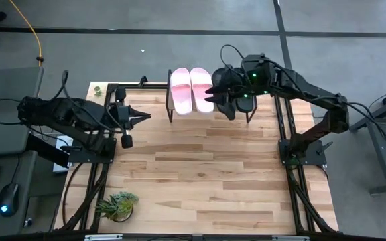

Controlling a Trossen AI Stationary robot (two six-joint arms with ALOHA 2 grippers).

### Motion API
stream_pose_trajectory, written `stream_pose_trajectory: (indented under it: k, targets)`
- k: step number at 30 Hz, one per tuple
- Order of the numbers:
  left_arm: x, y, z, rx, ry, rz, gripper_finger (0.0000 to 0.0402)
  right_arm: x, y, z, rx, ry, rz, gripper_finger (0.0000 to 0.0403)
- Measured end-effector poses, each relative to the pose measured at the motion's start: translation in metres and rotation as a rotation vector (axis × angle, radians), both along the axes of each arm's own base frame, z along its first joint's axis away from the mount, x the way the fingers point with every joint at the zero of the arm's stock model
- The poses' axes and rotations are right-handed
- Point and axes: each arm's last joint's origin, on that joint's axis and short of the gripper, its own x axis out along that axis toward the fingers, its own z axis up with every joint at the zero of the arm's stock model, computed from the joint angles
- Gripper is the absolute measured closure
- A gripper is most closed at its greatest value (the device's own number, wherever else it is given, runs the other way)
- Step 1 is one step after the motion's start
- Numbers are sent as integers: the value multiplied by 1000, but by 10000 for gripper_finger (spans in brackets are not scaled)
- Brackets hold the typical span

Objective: Pick and place slides into the shelf
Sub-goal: Return to Home Position

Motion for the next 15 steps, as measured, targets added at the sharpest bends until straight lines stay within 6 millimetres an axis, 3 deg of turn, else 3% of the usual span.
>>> stream_pose_trajectory:
  k: [10,15]
  targets:
    - [-41,6,-13,-42,-77,-28,396,-31,27,17,-8,-23,56,284]
    - [-49,6,-27,-65,-91,-102,396,-55,46,26,-32,-19,56,284]
